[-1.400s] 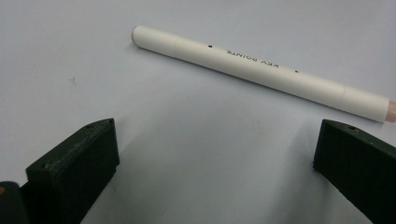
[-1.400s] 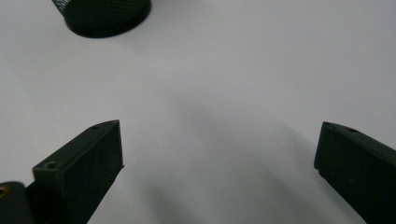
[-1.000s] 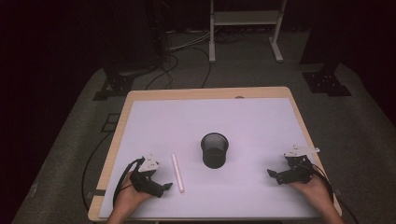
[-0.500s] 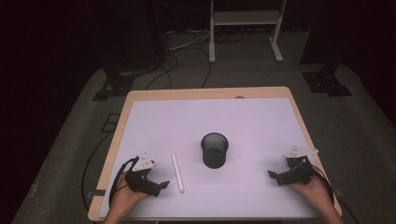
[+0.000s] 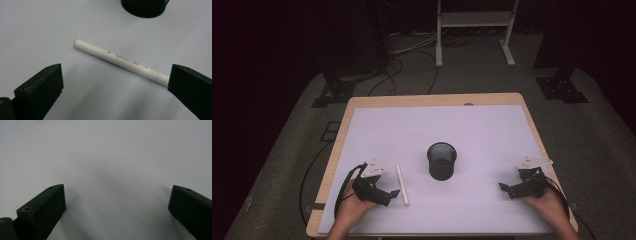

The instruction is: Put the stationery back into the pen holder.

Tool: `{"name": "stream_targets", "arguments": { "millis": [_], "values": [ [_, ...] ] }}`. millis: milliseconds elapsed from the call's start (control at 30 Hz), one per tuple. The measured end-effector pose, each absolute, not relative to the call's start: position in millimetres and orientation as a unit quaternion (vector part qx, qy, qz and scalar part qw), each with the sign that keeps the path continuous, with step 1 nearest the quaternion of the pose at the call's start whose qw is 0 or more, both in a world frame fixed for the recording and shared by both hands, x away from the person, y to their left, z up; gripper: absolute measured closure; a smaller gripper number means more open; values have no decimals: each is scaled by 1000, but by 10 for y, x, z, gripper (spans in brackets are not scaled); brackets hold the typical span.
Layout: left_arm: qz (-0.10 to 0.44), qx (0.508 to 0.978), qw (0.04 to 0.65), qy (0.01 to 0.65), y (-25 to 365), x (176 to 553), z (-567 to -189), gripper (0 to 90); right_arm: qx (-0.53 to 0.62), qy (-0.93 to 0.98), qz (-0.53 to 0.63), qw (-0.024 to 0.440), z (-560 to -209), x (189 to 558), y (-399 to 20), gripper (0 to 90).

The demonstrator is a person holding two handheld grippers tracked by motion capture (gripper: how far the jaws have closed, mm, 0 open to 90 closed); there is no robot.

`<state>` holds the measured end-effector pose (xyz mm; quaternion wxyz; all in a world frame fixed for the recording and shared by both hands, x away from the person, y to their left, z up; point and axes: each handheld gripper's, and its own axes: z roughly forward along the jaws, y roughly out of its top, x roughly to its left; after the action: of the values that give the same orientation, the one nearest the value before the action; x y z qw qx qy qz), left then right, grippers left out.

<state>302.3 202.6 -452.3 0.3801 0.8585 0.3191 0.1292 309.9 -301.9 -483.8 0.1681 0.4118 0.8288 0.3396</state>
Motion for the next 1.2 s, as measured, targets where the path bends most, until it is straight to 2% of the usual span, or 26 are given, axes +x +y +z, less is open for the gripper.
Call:
{"name": "stream_targets", "arguments": {
  "millis": [467,1000,1033,1067,1167,1200],
  "values": [
    [132,864,368,317,1761,3252,-4530,0,412,828,340,168,-4838,3100,-3018,1],
    [138,872,338,326,1679,3337,-4664,0,413,828,340,167,-4838,3102,-3018,1],
    [137,873,335,328,1681,3345,-4674,10,413,828,340,167,-4838,3102,-3018,1],
    [138,873,334,328,1682,3345,-4676,58,413,828,340,167,-4838,3102,-3018,1],
    [137,872,332,332,1681,3345,-4674,68,413,828,340,167,-4838,3101,-3018,1],
    [137,872,332,332,1681,3345,-4674,96,412,828,340,167,-4839,3102,-3018,2]
  ]
}}
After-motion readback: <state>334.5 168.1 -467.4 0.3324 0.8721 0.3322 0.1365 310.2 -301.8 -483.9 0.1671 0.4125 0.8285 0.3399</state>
